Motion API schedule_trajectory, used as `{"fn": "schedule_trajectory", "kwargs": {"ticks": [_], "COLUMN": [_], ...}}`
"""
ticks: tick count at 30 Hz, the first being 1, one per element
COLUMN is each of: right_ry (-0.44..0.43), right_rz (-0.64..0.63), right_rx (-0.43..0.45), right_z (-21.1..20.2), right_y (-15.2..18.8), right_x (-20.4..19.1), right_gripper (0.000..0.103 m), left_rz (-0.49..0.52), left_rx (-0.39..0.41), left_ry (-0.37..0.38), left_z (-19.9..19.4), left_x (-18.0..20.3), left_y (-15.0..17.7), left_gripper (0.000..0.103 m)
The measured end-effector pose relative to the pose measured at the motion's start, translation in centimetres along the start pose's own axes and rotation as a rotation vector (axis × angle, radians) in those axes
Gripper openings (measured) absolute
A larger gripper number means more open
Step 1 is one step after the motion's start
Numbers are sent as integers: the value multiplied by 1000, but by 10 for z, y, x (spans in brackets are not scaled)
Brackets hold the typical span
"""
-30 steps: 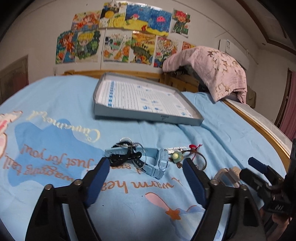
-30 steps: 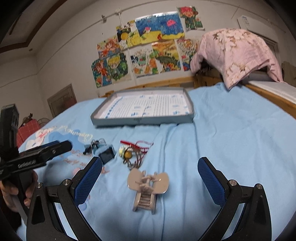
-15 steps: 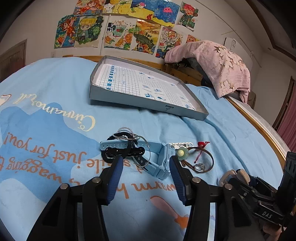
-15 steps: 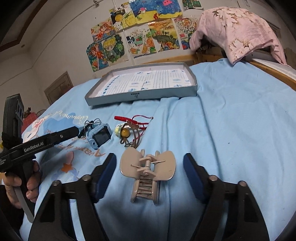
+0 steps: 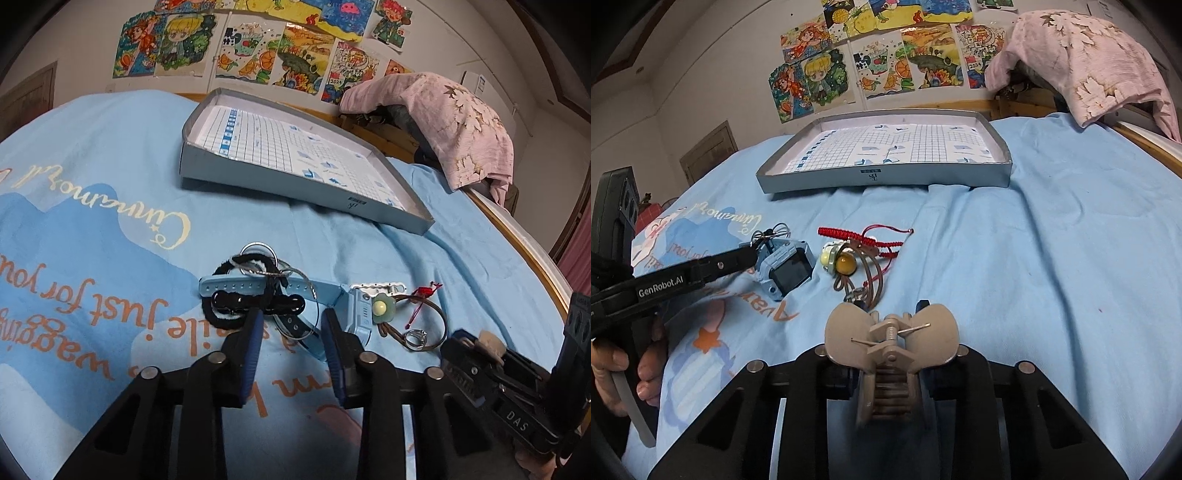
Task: Organize jewelry
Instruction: 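Grasp the beige claw clip with the right tool while the left tool grasps the silver key ring, then carry the claw clip and key ring into the grey tray and open both tools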
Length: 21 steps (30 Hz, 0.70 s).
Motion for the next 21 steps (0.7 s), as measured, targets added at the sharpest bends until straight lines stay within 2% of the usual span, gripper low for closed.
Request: {"fn": "schedule_trajectory", "kwargs": {"ticks": [3, 8, 16, 21], "right_ry": [-10, -31, -77, -91], "right_rz": [-17, -49, -25, -34], "right_rx": [1, 8, 28, 46], "right_z": [8, 17, 13, 10], "right_y": [-6, -12, -7, -8], "right_x": [-6, -19, -18, -21], "right_gripper": [23, 23, 23, 23], "left_rz": [4, 13, -44, -3], "left_rx": [6, 21, 87, 130], "left_ry": [7, 14, 32, 61], "left_z": [-1, -2, -19, -38], "left_x": [0, 2, -9, 1], "left_y": [2, 5, 2, -3], "left_gripper": [23, 7, 3, 3]}}
Point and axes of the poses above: each gripper's, at about its wrist camera, not at the fingertips, and z roughly the way its jaws point, x to its right, y to its underside, the point moved 10 cm from there along z, roughly the way its jaws point, and after that the axes turned 2 degrees about -y, right-handed, at the moved point
